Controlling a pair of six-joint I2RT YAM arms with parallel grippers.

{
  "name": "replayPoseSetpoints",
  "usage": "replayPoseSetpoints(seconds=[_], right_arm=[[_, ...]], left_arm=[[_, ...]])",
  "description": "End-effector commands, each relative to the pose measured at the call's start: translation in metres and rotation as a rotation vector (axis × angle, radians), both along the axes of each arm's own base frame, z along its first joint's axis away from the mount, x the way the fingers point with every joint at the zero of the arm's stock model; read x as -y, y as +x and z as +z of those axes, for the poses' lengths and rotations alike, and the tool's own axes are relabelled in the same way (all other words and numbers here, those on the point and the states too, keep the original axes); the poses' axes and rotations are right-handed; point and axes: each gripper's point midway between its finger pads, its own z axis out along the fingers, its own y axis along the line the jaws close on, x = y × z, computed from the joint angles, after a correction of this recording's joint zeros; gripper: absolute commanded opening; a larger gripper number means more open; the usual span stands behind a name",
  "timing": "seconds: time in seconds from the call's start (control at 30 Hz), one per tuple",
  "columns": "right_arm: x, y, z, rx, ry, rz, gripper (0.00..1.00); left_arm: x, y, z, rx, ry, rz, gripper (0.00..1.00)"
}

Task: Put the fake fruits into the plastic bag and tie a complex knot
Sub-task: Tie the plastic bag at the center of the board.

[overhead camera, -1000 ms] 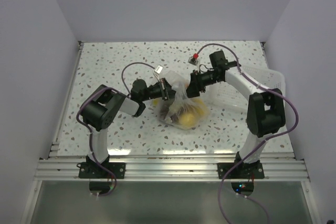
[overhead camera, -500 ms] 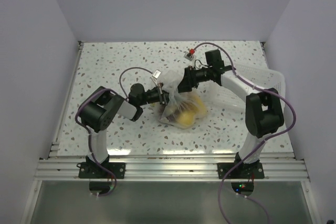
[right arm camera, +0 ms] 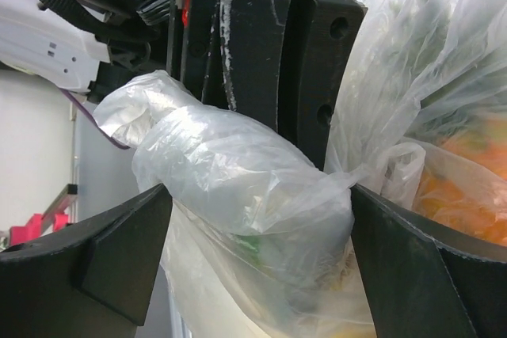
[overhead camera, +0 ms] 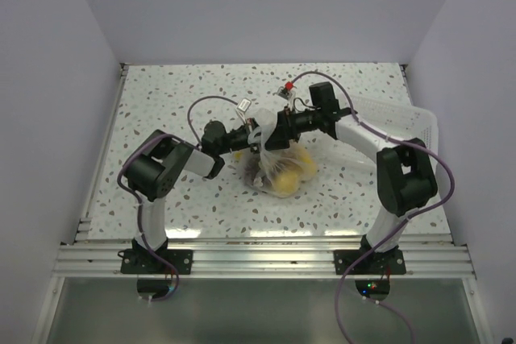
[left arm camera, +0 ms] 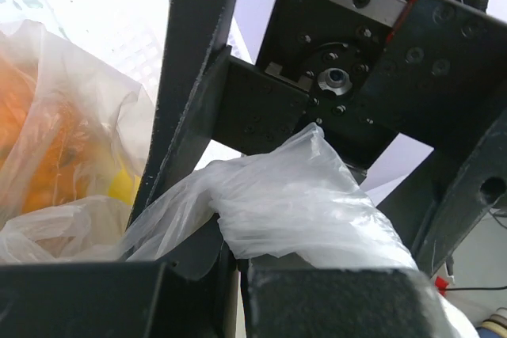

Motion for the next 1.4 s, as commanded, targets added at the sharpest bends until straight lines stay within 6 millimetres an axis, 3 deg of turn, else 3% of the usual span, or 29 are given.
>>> replayPoseSetpoints(seconds=[0.0,0.2,0.37,0.5,0.63,0.67,0.7,0.73,0.77,0.8,0.9,0.93,1.0,1.03,1.07,1.23,1.3,1.37], right_arm=[[-0.001,-0.017,0.01,0.03,-0.003,0.036,0.95],[0.007,-0.017,0.014,0.035,-0.001,0.055,0.94],[0.023,-0.02,0.026,0.047,0.001,0.097,0.89],[0.041,-0.029,0.029,0.18,-0.048,0.192,0.84],[0.051,-0.036,0.033,0.172,-0.07,0.219,0.8],[0.053,-0.038,0.032,0.167,-0.084,0.224,0.8],[0.054,-0.038,0.032,0.17,-0.088,0.222,0.8],[0.054,-0.037,0.033,0.17,-0.097,0.216,0.82],[0.055,-0.033,0.034,0.176,-0.108,0.197,0.84],[0.055,-0.032,0.037,0.181,-0.112,0.186,0.88],[0.056,-0.018,0.046,0.223,-0.122,0.124,0.92],[0.056,-0.014,0.05,0.232,-0.121,0.109,0.93],[0.054,-0.001,0.061,0.248,-0.11,0.063,0.93],[0.053,0.004,0.068,0.262,-0.101,0.041,0.96],[0.05,0.016,0.078,0.318,-0.082,0.017,0.99],[0.031,0.047,0.139,0.419,0.05,-0.091,0.99],[0.019,0.046,0.154,0.446,0.07,-0.071,0.98],[0.008,0.044,0.155,0.464,0.073,-0.056,0.99]], left_arm=[[-0.018,-0.017,0.126,0.493,-0.389,0.054,0.0],[-0.029,-0.019,0.12,0.498,-0.359,0.053,0.0],[-0.044,-0.02,0.099,0.489,-0.278,0.056,0.0],[-0.063,-0.027,0.089,0.523,-0.185,0.034,0.0],[-0.081,-0.018,0.075,0.525,-0.029,0.018,0.0],[-0.083,-0.013,0.074,0.62,0.021,0.023,0.0],[-0.085,-0.015,0.088,0.71,0.057,0.018,0.0],[-0.087,-0.006,0.057,0.557,0.188,-0.001,0.0],[-0.09,0.014,0.067,0.781,0.303,0.033,0.0],[-0.099,0.016,0.056,0.735,0.417,0.045,0.0],[-0.119,0.039,0.079,0.977,0.574,0.128,0.0],[-0.124,0.039,0.074,0.97,0.625,0.115,0.0],[-0.129,0.048,0.095,1.115,0.682,0.124,0.0],[-0.129,0.048,0.098,1.136,0.698,0.117,0.0],[-0.129,0.052,0.113,1.189,0.703,0.131,0.0],[-0.122,0.056,0.124,1.258,0.758,0.06,0.0],[-0.115,0.055,0.126,1.283,0.776,0.045,0.0],[-0.11,0.055,0.13,1.284,0.782,0.048,0.0]])
